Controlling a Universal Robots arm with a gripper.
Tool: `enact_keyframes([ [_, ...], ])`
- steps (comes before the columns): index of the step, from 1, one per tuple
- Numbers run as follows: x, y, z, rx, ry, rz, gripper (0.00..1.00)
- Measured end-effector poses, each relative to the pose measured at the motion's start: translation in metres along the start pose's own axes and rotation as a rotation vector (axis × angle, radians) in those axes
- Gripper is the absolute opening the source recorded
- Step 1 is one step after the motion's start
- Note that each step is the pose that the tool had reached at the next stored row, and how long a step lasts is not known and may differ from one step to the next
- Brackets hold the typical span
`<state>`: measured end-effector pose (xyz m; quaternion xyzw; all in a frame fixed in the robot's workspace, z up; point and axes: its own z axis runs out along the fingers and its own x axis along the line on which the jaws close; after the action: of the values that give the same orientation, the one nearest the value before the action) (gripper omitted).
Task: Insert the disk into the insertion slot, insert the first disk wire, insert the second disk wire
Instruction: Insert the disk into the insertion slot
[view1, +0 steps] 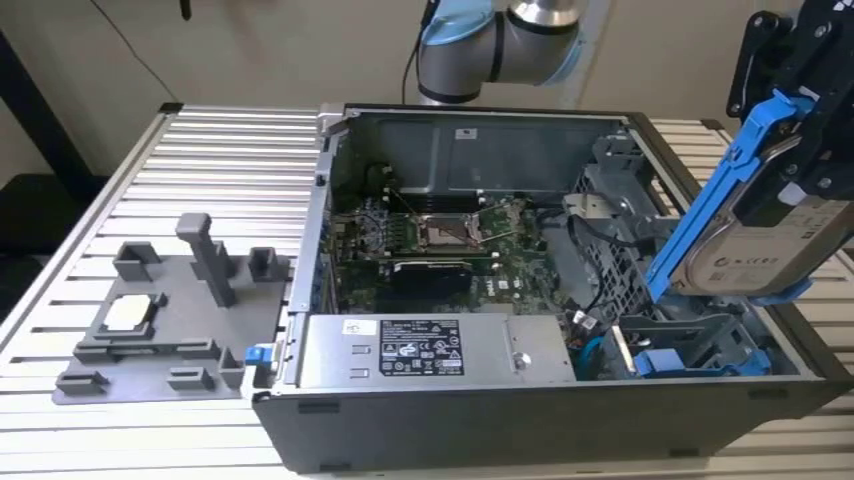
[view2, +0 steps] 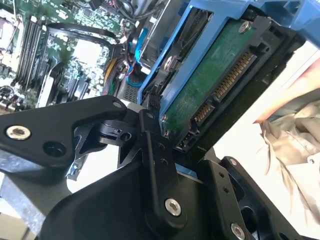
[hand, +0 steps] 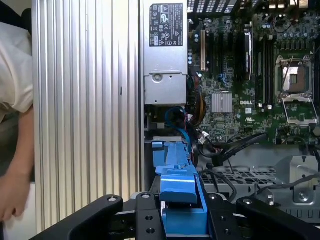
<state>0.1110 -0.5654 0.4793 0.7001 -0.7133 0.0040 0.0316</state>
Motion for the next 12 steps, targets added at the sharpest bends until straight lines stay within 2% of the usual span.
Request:
enact_keyframes([
  [5, 0.0000, 0.0000, 0.0009, 0.0000, 0.0000, 0.000, 0.33],
  [12, -0.0003, -0.0003, 0.0069, 0.0000, 0.0001, 0.000, 0.33],
])
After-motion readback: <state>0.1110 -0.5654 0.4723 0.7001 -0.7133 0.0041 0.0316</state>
